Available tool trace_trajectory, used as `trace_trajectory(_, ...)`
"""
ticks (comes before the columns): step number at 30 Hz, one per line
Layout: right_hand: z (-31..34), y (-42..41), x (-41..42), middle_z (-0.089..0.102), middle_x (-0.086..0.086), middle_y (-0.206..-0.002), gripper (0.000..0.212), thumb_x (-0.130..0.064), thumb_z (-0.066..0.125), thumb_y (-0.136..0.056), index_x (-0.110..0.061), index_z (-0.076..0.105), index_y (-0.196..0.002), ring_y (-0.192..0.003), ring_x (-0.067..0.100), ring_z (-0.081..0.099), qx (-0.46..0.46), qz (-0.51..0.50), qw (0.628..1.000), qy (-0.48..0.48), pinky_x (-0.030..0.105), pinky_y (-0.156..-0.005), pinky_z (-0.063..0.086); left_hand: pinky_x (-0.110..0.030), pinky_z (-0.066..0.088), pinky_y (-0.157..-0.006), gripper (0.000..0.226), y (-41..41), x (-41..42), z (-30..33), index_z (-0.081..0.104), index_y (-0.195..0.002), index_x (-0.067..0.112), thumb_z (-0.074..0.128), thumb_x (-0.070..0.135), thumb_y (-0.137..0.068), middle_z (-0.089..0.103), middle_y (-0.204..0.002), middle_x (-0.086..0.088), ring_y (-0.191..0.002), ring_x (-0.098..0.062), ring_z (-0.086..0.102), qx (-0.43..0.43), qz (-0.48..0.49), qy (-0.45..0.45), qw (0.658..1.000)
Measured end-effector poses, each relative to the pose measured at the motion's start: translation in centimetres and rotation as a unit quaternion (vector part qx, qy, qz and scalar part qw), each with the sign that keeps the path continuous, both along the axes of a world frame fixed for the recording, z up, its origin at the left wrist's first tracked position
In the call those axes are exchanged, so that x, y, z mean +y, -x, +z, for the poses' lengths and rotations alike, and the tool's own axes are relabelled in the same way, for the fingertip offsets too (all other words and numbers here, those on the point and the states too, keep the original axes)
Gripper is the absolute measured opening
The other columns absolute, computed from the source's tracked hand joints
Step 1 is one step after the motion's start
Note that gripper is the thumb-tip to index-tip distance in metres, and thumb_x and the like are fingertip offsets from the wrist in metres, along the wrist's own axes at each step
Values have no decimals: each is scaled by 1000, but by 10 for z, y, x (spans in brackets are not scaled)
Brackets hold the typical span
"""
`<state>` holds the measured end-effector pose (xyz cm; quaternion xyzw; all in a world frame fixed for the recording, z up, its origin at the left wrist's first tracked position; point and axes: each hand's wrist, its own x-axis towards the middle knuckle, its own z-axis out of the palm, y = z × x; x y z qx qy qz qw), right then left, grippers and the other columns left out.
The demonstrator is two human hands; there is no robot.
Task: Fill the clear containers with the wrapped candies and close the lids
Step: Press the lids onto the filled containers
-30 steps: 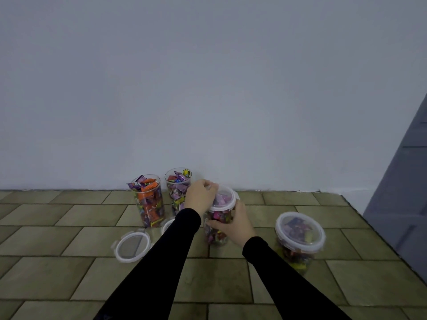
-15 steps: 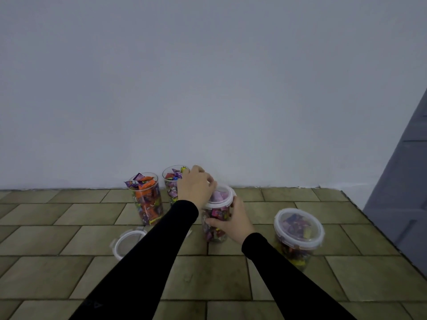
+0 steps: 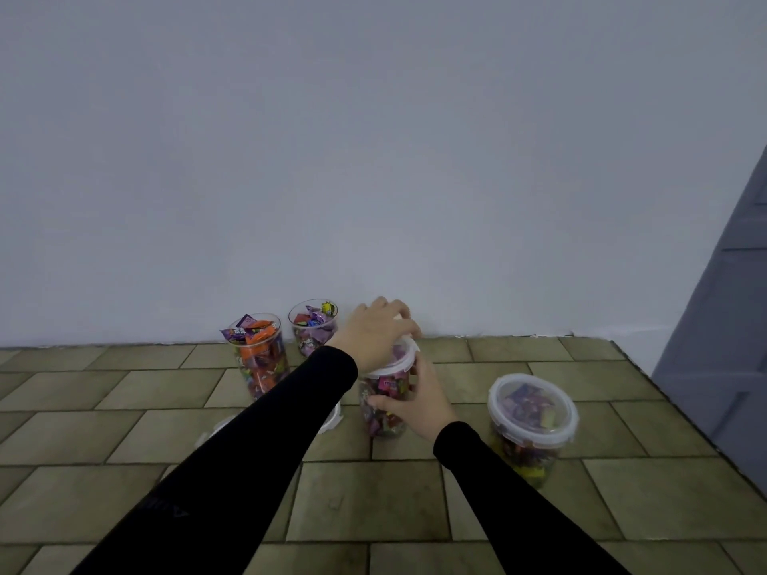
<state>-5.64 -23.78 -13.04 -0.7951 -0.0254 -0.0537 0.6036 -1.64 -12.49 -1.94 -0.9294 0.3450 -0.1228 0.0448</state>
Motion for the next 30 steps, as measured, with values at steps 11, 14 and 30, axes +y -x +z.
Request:
trace_trajectory(11, -7, -2, -2, 48, 1, -126, 72, -33, 86, -65, -23, 46, -125, -113, 12, 50, 32, 1, 999, 0, 32, -98, 47, -27, 22, -77, 37, -2, -11, -6, 66, -103, 27, 36, 8, -92, 60, -121, 12, -103, -16, 39, 60, -6, 52, 997)
trace_trajectory(14, -3, -2, -4, 46, 0, -125, 72, -32, 85, -68, -19, 45, -127, -111, 10, 48, 36, 2, 999, 13, 26, -94, 46, -28, 26, -83, 36, 2, -11, -7, 66, -106, 28, 37, 11, -93, 60, -121, 10, -107, -15, 40, 65, 13, 92, 994)
trace_trajectory(30, 0, -7, 22, 47, 3, -117, 78, -49, 84, -54, -21, 37, -110, -109, 22, 55, 63, -111, 989, 71, 48, -90, 50, -27, 41, -66, 37, 25, 25, -18, 61, -72, 7, 63, 40, -89, 61, -71, -7, -83, -28, 65, 129, 334, 383, 851)
